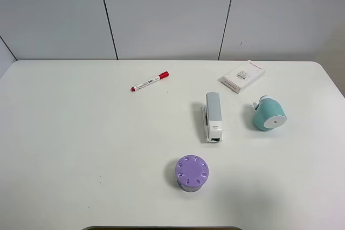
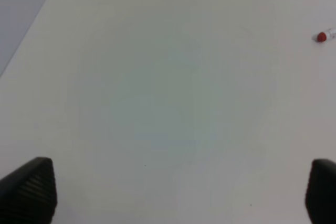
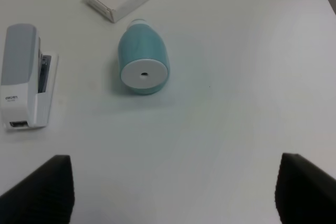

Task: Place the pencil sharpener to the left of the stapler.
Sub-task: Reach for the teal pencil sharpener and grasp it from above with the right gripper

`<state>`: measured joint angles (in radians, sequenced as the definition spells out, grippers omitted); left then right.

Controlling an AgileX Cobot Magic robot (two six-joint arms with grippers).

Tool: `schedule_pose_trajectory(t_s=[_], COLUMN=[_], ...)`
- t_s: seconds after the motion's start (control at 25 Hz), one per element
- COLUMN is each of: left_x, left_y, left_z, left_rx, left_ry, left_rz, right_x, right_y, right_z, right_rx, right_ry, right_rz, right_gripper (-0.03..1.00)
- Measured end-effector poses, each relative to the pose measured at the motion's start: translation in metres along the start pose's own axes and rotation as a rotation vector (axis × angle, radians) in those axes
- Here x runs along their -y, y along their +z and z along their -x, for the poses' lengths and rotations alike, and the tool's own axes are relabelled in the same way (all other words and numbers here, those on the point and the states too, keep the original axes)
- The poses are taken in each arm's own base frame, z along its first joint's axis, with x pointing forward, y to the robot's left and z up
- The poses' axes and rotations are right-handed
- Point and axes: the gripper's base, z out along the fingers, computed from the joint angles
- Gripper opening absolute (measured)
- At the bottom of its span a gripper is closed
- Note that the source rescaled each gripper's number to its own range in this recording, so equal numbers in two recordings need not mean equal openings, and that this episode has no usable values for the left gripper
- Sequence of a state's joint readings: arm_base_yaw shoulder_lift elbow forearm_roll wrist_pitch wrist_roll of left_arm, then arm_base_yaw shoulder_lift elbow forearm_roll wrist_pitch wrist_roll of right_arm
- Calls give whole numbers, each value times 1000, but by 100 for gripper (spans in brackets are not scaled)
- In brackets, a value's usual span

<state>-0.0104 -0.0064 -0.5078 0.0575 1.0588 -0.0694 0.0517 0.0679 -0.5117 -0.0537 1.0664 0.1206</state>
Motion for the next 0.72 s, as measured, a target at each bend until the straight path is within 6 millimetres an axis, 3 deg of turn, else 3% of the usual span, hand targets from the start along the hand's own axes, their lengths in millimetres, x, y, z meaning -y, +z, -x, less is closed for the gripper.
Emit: schedule_pose_trajectory(t_s=[0.72], left_x=[0], left_y=[0], left_z=[0], left_rx=[0], left_ry=[0], left_rz=[0], right_x=[-1], right_y=[0], right_z=[0], right_rx=[-1], right_ry=[6], right_rz=[11], right_gripper=[51])
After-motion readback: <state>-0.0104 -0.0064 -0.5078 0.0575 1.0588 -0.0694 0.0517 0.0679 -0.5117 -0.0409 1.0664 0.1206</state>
